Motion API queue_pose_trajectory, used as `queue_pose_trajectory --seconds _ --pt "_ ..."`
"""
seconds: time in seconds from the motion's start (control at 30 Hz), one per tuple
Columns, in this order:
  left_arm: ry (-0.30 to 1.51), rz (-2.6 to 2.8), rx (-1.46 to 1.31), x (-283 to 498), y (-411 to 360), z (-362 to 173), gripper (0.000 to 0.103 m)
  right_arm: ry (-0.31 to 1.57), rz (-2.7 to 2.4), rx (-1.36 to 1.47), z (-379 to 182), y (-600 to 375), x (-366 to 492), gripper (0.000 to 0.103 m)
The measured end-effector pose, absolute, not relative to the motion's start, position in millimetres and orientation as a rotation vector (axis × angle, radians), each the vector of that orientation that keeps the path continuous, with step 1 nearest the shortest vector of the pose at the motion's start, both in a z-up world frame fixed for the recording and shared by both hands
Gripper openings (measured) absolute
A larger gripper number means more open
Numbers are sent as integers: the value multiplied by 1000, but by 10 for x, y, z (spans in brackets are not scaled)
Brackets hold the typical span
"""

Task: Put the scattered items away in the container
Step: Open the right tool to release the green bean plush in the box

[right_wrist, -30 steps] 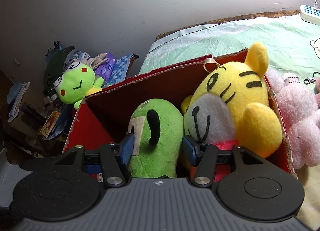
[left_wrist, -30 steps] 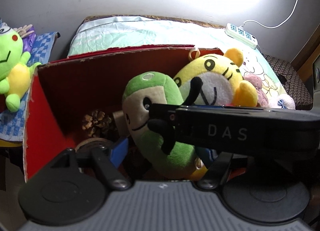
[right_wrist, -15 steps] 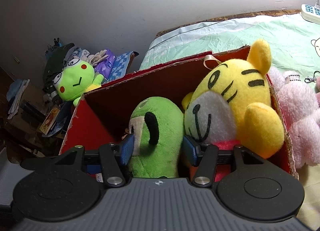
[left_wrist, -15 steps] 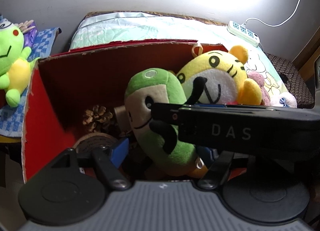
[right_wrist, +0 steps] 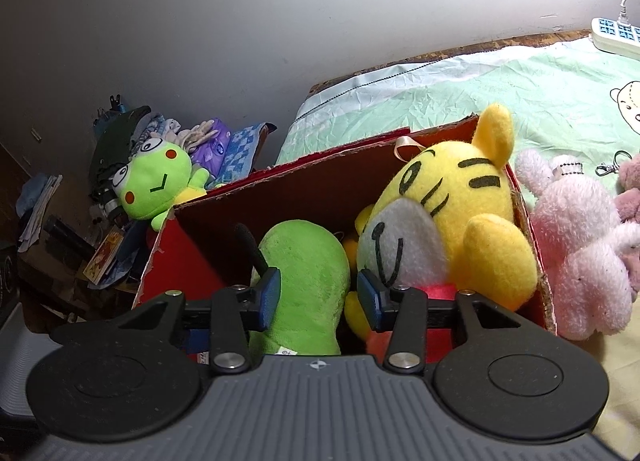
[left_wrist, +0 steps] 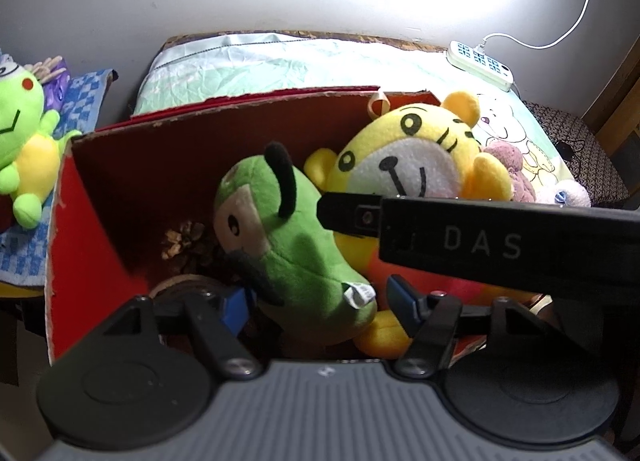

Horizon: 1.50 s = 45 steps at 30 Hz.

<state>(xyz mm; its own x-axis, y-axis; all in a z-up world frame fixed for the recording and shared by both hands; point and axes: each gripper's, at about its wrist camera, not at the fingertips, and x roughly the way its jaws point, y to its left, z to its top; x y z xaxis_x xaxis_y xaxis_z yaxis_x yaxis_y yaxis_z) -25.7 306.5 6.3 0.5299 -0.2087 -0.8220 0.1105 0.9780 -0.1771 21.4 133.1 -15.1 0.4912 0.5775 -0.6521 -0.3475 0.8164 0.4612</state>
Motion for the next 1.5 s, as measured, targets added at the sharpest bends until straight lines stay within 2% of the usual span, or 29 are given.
queue_pose_trajectory --seconds 0.13,0.73,0.9,1.5 --pt "995 -198 -91 -253 3018 44 73 899 570 294 -162 1319 218 47" --pt "998 -175 -87 -325 2991 93 72 903 577 289 -137 1305 166 44" --pt "994 -170 -83 -380 2970 116 77 909 573 291 -142 1277 127 44" --pt "992 -101 -85 -540 3044 162 82 890 544 270 -139 1267 7 44"
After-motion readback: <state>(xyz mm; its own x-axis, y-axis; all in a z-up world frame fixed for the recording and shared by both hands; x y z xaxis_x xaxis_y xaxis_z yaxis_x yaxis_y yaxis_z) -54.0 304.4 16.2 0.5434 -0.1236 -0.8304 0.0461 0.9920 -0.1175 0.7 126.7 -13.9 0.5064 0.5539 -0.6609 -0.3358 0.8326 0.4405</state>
